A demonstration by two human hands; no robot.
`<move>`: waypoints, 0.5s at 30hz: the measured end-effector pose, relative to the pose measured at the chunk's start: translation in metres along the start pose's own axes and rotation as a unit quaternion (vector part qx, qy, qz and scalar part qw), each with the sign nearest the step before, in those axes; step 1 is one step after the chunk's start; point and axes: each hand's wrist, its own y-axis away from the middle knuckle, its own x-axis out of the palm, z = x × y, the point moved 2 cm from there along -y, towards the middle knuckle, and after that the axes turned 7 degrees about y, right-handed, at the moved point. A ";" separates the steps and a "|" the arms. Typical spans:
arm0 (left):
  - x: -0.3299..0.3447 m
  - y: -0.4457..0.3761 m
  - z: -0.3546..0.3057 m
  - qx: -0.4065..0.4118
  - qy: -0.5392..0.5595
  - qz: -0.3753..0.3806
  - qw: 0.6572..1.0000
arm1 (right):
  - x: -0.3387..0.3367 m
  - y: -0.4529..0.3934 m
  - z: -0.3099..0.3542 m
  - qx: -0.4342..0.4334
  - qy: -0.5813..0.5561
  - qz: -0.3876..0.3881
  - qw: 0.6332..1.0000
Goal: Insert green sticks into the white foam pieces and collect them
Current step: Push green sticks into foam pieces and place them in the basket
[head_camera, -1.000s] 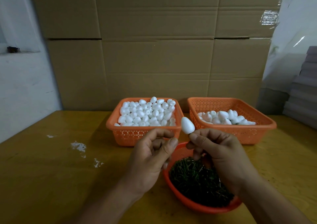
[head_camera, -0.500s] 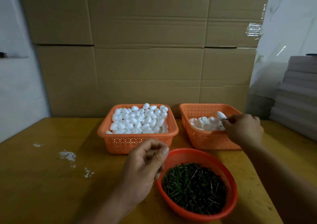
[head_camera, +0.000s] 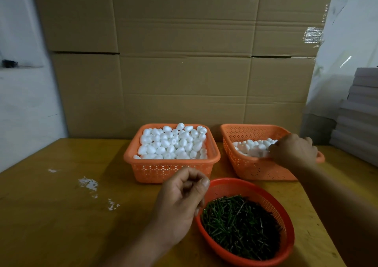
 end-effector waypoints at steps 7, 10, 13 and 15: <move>-0.004 -0.002 0.004 0.008 -0.029 -0.024 0.999 | -0.029 0.055 0.019 -0.104 -0.189 -0.072 0.974; -0.006 -0.004 0.004 0.016 -0.057 -0.039 0.998 | -0.043 0.081 0.028 -0.142 -0.255 -0.061 0.954; -0.012 -0.008 0.002 0.040 -0.087 -0.060 0.994 | -0.048 0.107 0.033 -0.175 -0.300 -0.044 0.937; -0.018 -0.013 0.002 0.047 -0.110 -0.079 0.990 | -0.046 0.121 0.034 -0.196 -0.313 -0.030 0.929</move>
